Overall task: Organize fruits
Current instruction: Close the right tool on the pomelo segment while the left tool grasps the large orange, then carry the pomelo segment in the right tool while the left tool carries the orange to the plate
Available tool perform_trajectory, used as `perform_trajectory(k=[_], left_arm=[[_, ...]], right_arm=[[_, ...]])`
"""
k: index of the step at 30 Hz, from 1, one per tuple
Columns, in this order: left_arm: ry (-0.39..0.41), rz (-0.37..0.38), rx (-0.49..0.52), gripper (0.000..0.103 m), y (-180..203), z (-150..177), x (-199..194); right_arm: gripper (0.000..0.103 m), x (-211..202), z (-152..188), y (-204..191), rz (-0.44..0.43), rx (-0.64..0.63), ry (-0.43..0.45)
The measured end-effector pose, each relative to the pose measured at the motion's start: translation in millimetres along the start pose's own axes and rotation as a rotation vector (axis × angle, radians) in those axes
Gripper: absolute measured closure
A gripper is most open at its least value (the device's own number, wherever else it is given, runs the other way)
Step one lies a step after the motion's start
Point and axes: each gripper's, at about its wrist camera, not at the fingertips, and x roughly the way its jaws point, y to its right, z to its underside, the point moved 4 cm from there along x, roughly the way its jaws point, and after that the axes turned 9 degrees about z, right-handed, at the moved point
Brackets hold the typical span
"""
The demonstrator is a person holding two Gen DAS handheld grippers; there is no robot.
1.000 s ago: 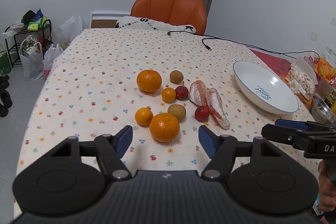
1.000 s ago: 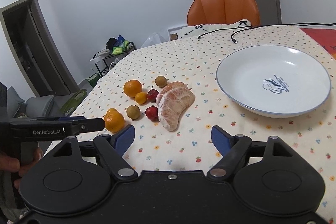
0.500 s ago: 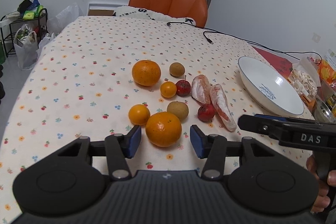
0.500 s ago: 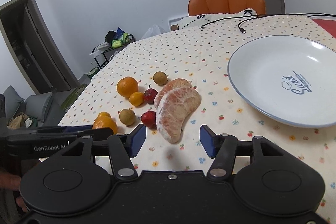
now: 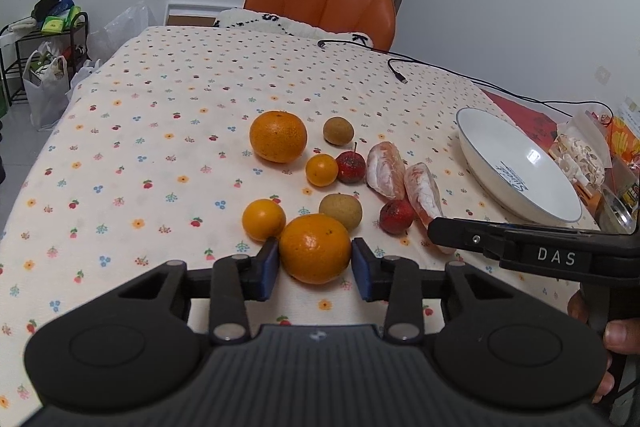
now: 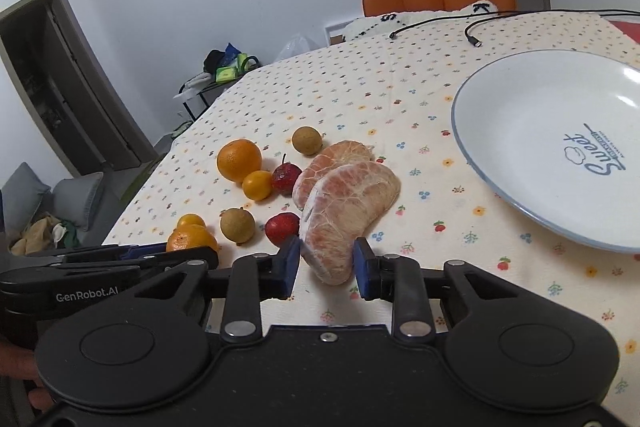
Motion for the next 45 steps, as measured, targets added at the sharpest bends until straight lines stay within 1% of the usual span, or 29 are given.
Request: perform_trajectory(k=[6, 12, 18, 21, 23, 24, 28, 31, 33, 34, 37, 45], left_arm=[[0.004, 0.008, 0.0, 0.066, 2, 1, -2], [0.016, 0.007, -0.003, 0.066, 2, 0, -4], [0.024, 0.014, 0.002, 0.066, 1, -1, -6], [0.029, 0.015, -0.004, 0.066, -1, -2, -8], [0.033, 0.013, -0.006, 0.066, -3, -2, -10], [0.035, 0.011, -0.008, 0.066, -4, -3, -11], [0.043, 0.012, -0.012, 0.066, -7, -5, -13], [0.05, 0.02, -0.013, 0.066, -8, -6, -14], [0.053, 0.026, -0.012, 0.066, -7, -7, -15], [0.055, 0.029, -0.01, 0.066, -7, -7, -15], [0.055, 0.033, -0.003, 0.066, -5, -9, -16], [0.062, 0.043, 0.027, 0.066, 8, -13, -19]], right_arm=[[0.076, -9, 4, 7, 0.016, 0.002, 0.001], [0.074, -17, 5, 11, 0.077, -0.016, 0.0], [0.064, -16, -2, 1, 0.058, -0.031, 0.017], [0.06, -7, -7, -3, 0.075, -0.05, 0.016], [0.054, -1, -9, -4, 0.093, -0.057, 0.013], [0.054, 2, -10, -4, 0.102, -0.061, 0.015], [0.054, 13, -11, -8, 0.116, -0.071, 0.004], [0.054, 16, -10, -12, 0.144, -0.102, 0.016], [0.064, 17, -10, -16, 0.159, -0.129, 0.015], [0.066, 16, -9, -16, 0.164, -0.137, 0.014], [0.067, 12, -10, -13, 0.132, -0.12, 0.003], [0.067, -9, -12, -12, 0.114, -0.099, 0.052]])
